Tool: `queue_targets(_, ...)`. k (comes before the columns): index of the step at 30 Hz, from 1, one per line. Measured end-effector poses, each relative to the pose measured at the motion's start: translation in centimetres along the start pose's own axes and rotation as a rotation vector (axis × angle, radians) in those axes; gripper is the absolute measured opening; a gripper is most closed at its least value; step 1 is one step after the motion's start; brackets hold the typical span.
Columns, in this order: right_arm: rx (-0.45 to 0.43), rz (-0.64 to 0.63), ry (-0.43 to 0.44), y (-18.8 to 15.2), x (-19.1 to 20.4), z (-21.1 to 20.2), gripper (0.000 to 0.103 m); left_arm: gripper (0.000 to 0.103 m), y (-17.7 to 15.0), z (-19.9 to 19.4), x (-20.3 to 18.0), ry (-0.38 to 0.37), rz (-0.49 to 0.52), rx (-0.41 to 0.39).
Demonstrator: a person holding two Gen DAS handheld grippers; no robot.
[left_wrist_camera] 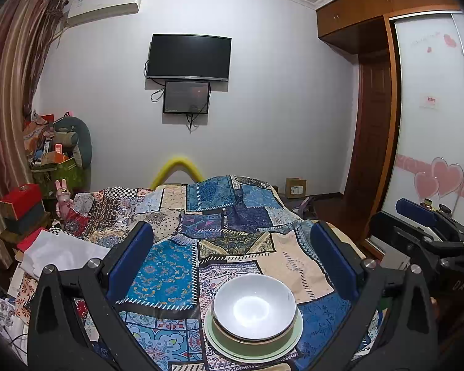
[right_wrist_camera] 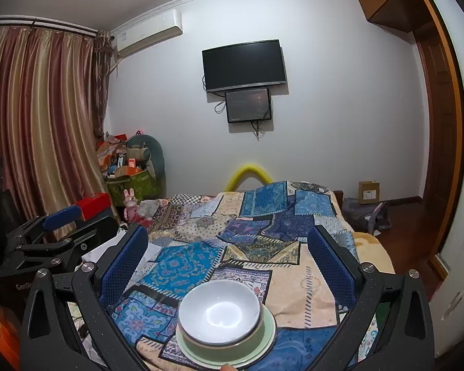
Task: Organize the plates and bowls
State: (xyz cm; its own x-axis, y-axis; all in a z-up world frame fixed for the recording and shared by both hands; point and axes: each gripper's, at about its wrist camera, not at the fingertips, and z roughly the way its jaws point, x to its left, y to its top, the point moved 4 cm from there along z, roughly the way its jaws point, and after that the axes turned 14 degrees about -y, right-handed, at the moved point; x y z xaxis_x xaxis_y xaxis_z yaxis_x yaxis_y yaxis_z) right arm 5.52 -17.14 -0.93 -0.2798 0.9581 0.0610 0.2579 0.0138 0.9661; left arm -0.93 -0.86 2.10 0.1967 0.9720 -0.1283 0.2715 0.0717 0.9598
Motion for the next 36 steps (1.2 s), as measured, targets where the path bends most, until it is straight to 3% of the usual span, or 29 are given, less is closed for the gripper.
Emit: queue_targets(36,0.003,0.0,0.004,0.09,-0.11,0.13,0.103,0.103,-0.43,0.02,-0.1,-0.014,0.004,0.001)
